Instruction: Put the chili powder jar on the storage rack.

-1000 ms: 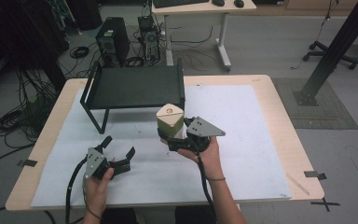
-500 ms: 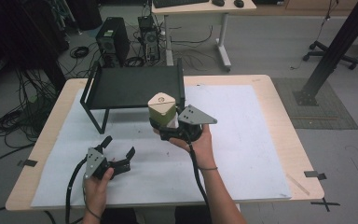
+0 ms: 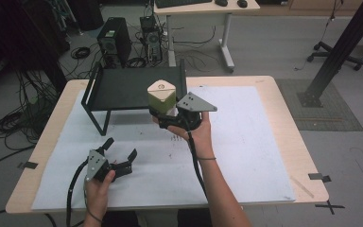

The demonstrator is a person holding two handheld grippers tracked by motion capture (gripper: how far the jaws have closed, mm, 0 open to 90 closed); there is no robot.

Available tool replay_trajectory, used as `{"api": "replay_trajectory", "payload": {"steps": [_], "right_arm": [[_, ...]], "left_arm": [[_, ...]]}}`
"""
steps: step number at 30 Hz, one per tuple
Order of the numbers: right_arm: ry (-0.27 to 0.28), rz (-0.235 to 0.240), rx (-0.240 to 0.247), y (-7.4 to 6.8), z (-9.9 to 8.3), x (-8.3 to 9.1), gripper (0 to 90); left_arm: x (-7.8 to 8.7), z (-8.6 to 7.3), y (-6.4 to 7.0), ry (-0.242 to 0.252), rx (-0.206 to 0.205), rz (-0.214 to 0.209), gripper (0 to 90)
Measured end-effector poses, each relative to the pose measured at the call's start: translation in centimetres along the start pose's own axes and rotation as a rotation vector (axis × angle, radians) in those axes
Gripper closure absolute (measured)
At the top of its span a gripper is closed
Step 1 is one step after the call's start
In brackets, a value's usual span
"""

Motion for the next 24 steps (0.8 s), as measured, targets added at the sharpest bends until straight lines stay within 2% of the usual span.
{"api": "replay_trajectory", "payload": {"steps": [16,24], "right_arm": [[-0.016,-0.05,0.008,2.2,0.5,-2.6,29.7],[-0.043,-0.078,0.017,3.3,0.2,-3.9,29.7]], "left_arm": [[0.0,0.0,0.0,0.0,0.004,-0.001,0.4],[0.0,0.0,0.0,-0.001,0.006,-0.002,0.4]]}}
Point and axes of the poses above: each handheld gripper's, and its own axes: x roughly backward along the jaws, z roughly out of its top, y roughly to its right, the point moved 6 cm from there along -x, roughly forward along the jaws, and after that the axes turned 7 degrees about y, right-handed, at the moved point
